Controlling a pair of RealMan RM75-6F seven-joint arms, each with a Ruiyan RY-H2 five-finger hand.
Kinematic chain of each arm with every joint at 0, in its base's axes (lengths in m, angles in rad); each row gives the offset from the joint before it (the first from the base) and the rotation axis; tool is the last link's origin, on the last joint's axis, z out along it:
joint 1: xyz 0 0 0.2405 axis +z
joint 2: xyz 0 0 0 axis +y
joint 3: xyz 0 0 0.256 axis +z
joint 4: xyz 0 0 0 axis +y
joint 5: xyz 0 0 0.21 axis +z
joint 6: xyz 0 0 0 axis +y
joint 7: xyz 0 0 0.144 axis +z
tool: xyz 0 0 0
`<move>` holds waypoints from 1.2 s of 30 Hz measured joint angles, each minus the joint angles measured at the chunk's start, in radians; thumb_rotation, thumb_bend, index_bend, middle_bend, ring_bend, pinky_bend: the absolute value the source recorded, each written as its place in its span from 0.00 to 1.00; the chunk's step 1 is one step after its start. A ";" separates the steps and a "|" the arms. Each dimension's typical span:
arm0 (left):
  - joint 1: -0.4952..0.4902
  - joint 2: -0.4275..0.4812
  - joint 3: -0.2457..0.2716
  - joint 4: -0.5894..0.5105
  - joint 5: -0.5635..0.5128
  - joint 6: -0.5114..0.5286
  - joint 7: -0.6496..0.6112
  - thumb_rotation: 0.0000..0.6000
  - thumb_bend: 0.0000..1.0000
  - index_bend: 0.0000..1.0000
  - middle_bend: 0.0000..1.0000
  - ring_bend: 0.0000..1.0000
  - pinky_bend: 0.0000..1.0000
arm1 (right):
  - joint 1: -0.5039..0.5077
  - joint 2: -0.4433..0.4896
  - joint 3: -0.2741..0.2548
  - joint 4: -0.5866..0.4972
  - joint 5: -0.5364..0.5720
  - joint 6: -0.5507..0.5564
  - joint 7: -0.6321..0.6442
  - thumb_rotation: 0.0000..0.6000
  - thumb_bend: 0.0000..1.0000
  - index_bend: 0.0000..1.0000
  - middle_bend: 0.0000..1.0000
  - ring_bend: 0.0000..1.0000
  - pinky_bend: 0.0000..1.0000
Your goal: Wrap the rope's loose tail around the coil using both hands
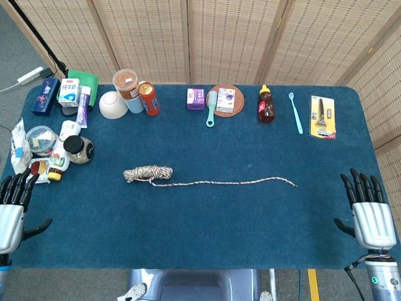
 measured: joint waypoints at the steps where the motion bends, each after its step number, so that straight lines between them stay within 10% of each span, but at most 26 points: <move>1: -0.001 -0.002 0.000 0.004 0.005 0.000 -0.006 1.00 0.07 0.00 0.00 0.00 0.00 | 0.001 0.002 -0.003 -0.007 0.002 -0.011 0.012 1.00 0.00 0.00 0.00 0.00 0.00; 17: -0.002 0.000 -0.010 0.000 -0.021 -0.021 -0.025 1.00 0.07 0.00 0.00 0.00 0.00 | 0.055 -0.055 -0.003 0.000 0.001 -0.116 0.043 1.00 0.03 0.09 0.00 0.00 0.00; 29: -0.013 -0.010 -0.018 -0.003 -0.050 -0.058 -0.002 1.00 0.07 0.00 0.00 0.00 0.00 | 0.226 -0.211 0.093 -0.008 0.176 -0.321 -0.104 1.00 0.14 0.26 0.00 0.00 0.00; 36: -0.021 -0.012 -0.024 -0.002 -0.067 -0.077 0.005 1.00 0.07 0.00 0.00 0.00 0.00 | 0.319 -0.316 0.140 -0.015 0.345 -0.407 -0.196 1.00 0.37 0.27 0.00 0.00 0.00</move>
